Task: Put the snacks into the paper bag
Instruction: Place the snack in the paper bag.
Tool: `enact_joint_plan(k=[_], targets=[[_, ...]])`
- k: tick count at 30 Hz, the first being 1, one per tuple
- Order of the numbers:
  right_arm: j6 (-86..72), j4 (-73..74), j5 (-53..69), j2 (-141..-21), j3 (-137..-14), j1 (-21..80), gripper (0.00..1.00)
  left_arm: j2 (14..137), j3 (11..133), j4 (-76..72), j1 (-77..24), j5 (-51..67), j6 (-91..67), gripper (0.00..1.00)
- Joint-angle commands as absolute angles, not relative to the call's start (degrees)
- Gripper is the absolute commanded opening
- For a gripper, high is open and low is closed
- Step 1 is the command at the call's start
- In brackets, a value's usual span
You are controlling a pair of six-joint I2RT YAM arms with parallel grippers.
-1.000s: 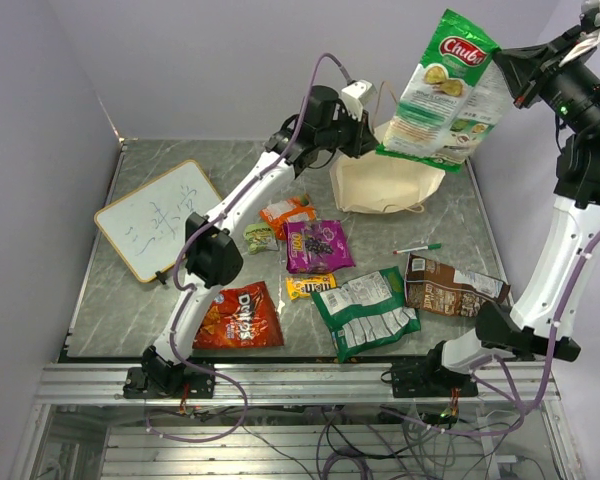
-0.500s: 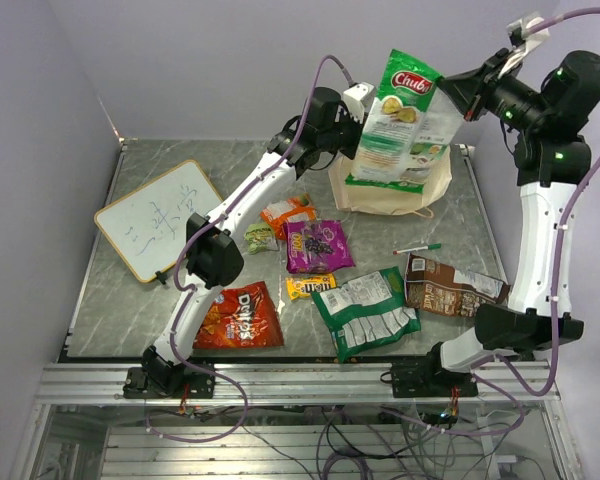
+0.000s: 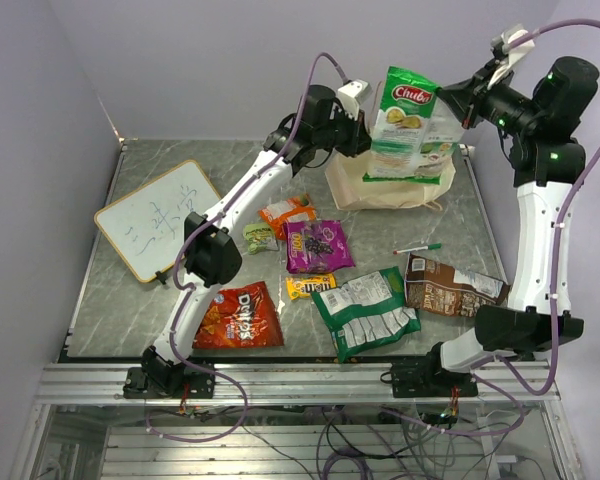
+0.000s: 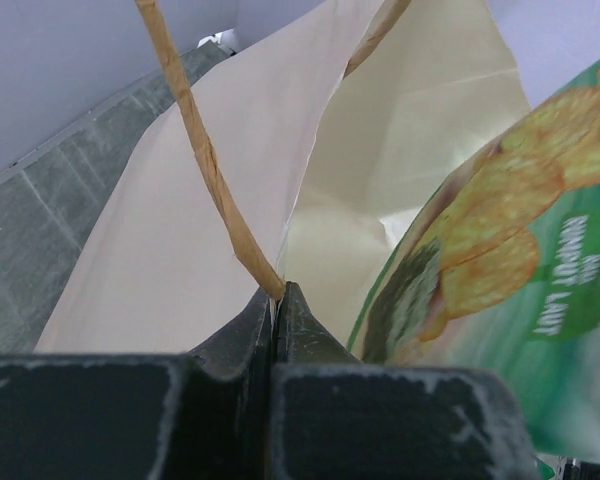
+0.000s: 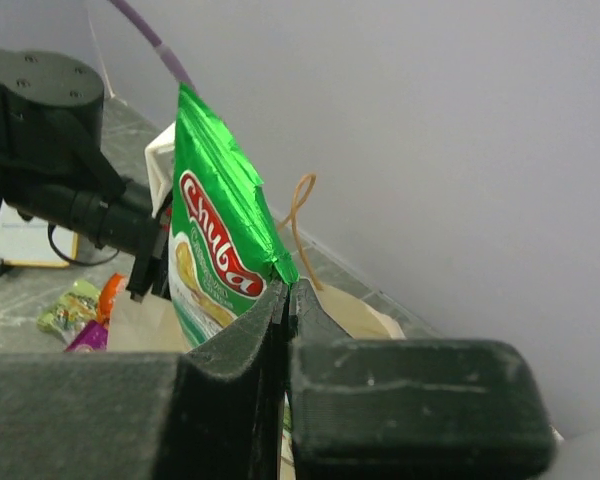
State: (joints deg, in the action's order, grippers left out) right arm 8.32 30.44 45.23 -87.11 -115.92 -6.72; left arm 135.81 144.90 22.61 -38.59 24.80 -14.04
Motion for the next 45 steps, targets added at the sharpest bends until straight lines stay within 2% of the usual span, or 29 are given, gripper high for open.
enact_joint_plan(k=[1,5,20,36,45], targets=[[14.7,30.8,47.3,-84.7,-111.6,-6.6,0.00,136.8,146.3,22.5,-38.1,26.4,-14.9,0.07],[19.0,30.2,50.2,-82.6,-105.3,-6.5,0.00,136.7,145.9,22.2,-37.9,25.9,-14.5,0.07],[35.9,37.6,53.6,-83.4,-96.0,-5.2,0.00,138.1,146.3,21.8,-36.8,24.8,-10.8,0.07],[49.8,50.9,60.6,-90.1,-97.6,-5.2,0.00,138.8,146.6,21.3,-36.2,25.8,-10.9,0.07],[53.1,51.8,52.8,-92.2,-99.6,-5.3,0.05,138.2,145.6,21.0,-36.2,27.0,-10.4,0.07]])
